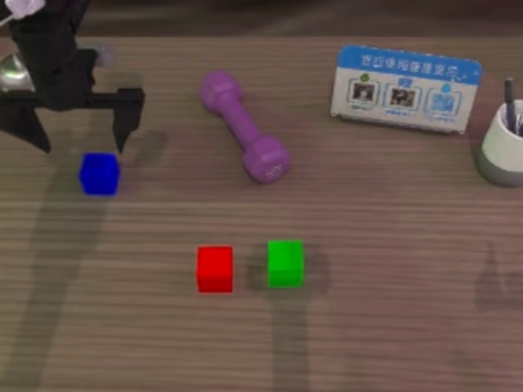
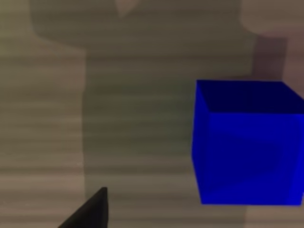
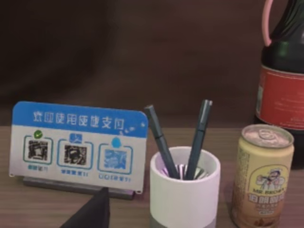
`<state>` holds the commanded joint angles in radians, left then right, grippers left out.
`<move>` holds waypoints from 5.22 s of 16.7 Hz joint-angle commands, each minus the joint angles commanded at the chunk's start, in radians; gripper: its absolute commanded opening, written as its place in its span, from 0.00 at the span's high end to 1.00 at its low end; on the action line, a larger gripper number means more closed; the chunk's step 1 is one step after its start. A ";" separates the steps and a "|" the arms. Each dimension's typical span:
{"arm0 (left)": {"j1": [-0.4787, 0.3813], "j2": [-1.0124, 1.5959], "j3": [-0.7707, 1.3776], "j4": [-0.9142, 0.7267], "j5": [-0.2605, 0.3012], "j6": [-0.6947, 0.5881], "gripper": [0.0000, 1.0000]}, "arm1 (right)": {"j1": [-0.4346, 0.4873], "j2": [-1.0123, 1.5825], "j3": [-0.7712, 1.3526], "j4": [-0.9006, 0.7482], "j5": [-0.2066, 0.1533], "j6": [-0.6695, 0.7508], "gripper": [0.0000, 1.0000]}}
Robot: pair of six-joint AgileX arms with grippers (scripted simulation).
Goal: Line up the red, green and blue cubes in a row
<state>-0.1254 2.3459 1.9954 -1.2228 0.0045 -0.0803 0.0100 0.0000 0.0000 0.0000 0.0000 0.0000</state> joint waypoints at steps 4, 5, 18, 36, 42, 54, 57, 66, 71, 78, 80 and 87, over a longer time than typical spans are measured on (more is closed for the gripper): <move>0.002 0.048 -0.105 0.162 0.001 0.002 0.00 | 0.000 0.000 0.000 0.000 0.000 0.000 0.00; 0.002 0.060 -0.131 0.201 0.001 0.003 0.00 | 0.000 0.000 0.000 0.000 0.000 0.000 0.00; 0.003 0.081 -0.172 0.256 0.001 0.004 0.53 | 0.000 0.000 0.000 0.000 0.000 0.000 0.00; 0.004 0.040 -0.127 0.205 -0.001 0.007 1.00 | 0.000 0.000 0.000 0.000 0.000 0.000 0.00; 0.020 -0.014 0.002 0.016 -0.002 0.004 1.00 | 0.000 0.000 0.000 0.000 0.000 0.000 0.00; -0.274 0.103 0.224 -0.108 -0.010 -0.288 1.00 | 0.000 0.000 0.000 0.000 0.000 0.000 0.00; -0.486 0.169 0.355 -0.187 -0.014 -0.511 1.00 | 0.000 0.000 0.000 0.000 0.000 0.000 0.00; -0.769 0.236 0.540 -0.286 -0.026 -0.800 1.00 | 0.000 0.000 0.000 0.000 0.000 0.000 0.00; -0.767 0.225 0.496 -0.242 -0.025 -0.797 1.00 | 0.000 0.000 0.000 0.000 0.000 0.000 0.00; -0.767 0.207 0.219 0.005 -0.025 -0.799 1.00 | 0.000 0.000 0.000 0.000 0.000 0.000 0.00; -0.768 0.206 0.206 0.018 -0.026 -0.799 1.00 | 0.000 0.000 0.000 0.000 0.000 0.000 0.00; -0.768 0.206 0.206 0.018 -0.026 -0.799 0.70 | 0.000 0.000 0.000 0.000 0.000 0.000 0.00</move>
<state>-0.8931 2.5522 2.2012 -1.2046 -0.0215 -0.8797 0.0100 0.0000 0.0000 0.0000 0.0000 0.0000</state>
